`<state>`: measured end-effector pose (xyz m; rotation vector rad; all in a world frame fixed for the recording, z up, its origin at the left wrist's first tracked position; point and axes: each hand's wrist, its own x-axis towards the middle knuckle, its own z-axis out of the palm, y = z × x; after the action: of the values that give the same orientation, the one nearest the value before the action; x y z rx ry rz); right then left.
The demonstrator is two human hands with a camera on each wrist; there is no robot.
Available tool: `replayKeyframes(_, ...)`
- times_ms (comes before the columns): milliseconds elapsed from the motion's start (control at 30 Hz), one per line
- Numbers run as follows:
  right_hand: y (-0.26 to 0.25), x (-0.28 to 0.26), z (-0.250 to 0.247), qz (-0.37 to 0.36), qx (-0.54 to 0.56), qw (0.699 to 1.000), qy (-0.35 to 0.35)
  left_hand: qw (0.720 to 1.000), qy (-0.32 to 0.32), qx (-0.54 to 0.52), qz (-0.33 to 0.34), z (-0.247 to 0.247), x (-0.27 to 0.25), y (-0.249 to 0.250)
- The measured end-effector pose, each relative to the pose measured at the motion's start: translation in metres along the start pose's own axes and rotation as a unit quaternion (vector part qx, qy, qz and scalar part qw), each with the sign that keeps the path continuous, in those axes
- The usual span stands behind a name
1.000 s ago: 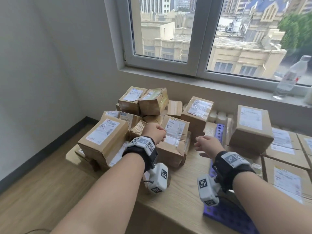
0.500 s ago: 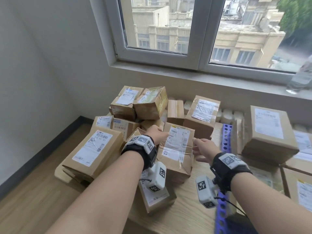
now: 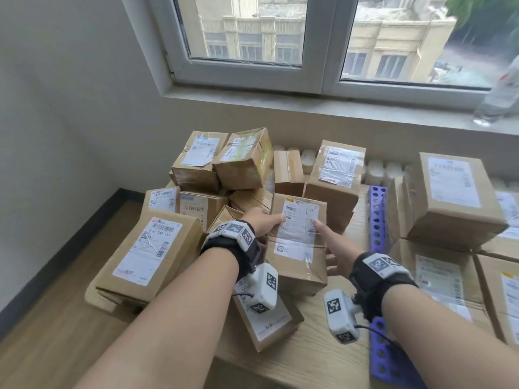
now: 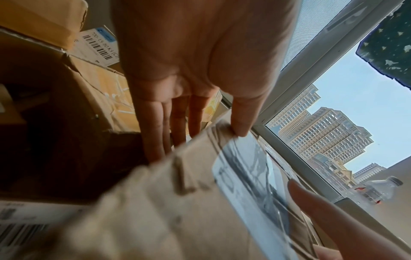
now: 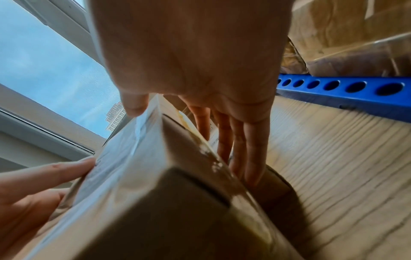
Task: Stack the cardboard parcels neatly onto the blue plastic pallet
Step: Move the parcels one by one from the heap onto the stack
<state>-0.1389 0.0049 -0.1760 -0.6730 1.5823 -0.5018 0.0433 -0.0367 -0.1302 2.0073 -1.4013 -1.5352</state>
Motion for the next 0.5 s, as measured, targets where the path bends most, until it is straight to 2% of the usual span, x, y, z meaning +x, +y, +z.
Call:
replayKeyframes(167,0.000,-0.005,0.001,-0.010,0.003,1.000,0.020,1.000,-0.020,-0.008,0.010,-0.003,-0.003,-0.004)
replayKeyframes(500,0.024,-0.034,-0.002,-0.070,0.030,0.994,0.076,0.990,-0.126,-0.059,0.026,-0.009,-0.036,-0.008)
